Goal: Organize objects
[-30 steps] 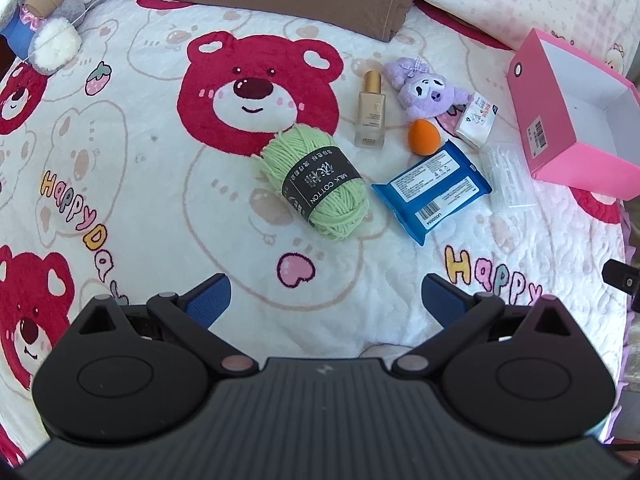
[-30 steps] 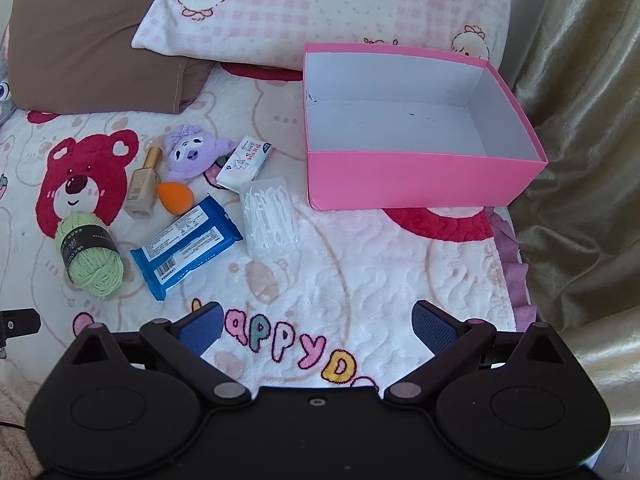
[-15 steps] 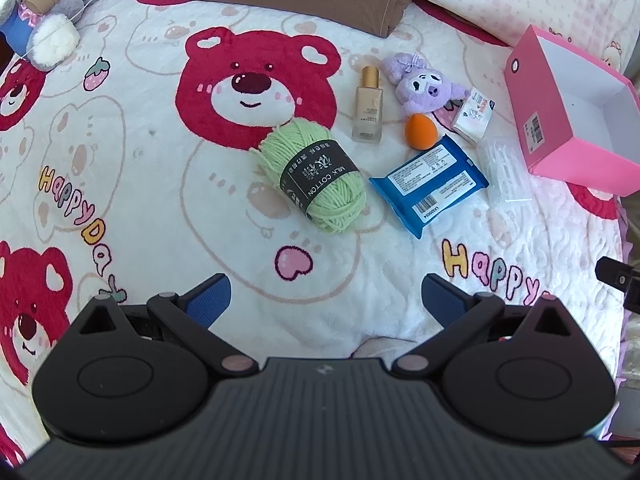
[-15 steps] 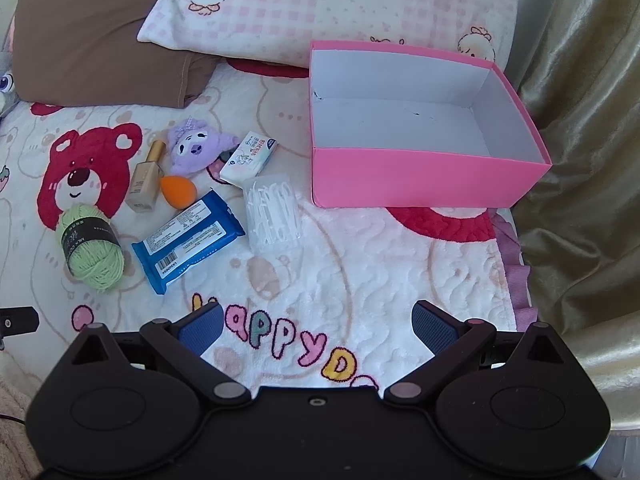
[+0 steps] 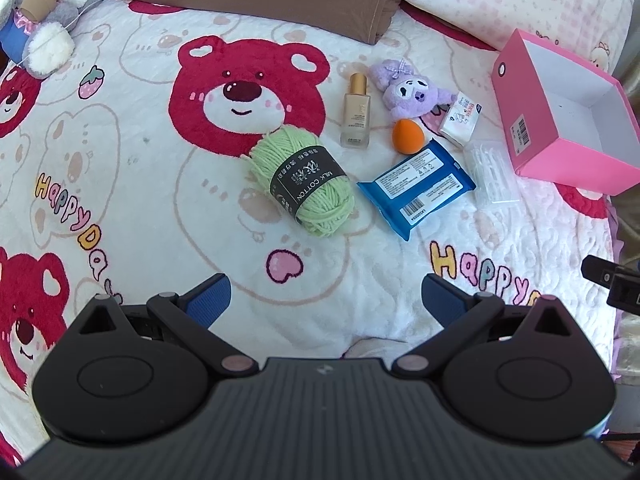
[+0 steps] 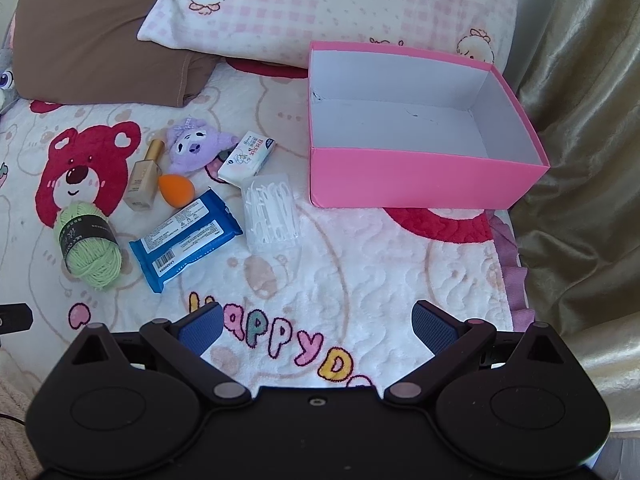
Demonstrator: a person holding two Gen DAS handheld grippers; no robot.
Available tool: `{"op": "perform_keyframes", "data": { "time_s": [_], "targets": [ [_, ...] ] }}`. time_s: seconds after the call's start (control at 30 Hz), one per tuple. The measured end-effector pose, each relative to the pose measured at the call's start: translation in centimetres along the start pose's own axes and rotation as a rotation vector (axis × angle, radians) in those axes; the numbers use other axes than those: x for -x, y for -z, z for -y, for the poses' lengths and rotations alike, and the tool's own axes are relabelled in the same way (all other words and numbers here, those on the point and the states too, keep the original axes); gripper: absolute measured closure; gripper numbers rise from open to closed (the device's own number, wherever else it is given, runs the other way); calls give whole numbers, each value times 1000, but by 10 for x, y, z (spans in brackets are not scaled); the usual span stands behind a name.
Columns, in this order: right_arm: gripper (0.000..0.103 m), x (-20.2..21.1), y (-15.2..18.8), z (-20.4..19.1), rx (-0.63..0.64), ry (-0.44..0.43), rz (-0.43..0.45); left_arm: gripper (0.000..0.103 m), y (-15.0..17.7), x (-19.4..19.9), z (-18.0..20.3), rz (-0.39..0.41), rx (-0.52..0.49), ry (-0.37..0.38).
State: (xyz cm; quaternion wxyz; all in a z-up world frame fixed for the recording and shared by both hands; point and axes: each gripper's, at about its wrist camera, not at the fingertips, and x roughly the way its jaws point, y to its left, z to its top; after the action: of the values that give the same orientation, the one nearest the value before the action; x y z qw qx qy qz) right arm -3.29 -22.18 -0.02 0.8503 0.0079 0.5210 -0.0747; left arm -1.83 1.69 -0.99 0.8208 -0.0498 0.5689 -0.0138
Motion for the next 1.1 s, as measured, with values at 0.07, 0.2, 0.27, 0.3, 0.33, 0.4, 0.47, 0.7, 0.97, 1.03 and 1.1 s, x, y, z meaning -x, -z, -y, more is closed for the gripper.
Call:
{"op": "perform_keyframes", "data": {
  "time_s": [0.07, 0.2, 0.27, 0.3, 0.33, 0.4, 0.47, 0.7, 0.97, 1.03, 1.1],
  "targets": [
    [1, 0, 0, 0, 1, 0, 0, 0, 1, 0, 0, -2, 1, -2],
    [1, 0, 1, 1, 1, 0, -2, 0, 2, -1, -3, -9, 7, -6],
    [1, 0, 2, 1, 1, 0, -2, 0, 2, -1, -4, -11, 9, -8],
    [1, 0, 2, 1, 1, 0, -2, 0, 2, -1, -4, -11, 9, -8],
    [1, -1, 2, 2, 0, 0, -3, 0, 2, -1, -4, -11, 8, -8],
    [1, -2, 3, 3, -1, 0, -4, 0, 2, -1, -4, -11, 8, -8],
    [1, -2, 3, 4, -1, 0, -4, 0, 2, -1, -4, -10, 7, -8],
    [1, -2, 2, 4, 1, 0, -6, 0, 2, -1, -4, -11, 6, -9],
    [1, -2, 2, 4, 4, 0, -9, 0, 2, -1, -4, -13, 7, -8],
    [1, -2, 2, 3, 5, 1, -10, 0, 2, -1, -3, -15, 7, -5],
    [1, -2, 2, 3, 5, 1, -10, 0, 3, 0, -3, -17, 4, -5]
  ]
}}
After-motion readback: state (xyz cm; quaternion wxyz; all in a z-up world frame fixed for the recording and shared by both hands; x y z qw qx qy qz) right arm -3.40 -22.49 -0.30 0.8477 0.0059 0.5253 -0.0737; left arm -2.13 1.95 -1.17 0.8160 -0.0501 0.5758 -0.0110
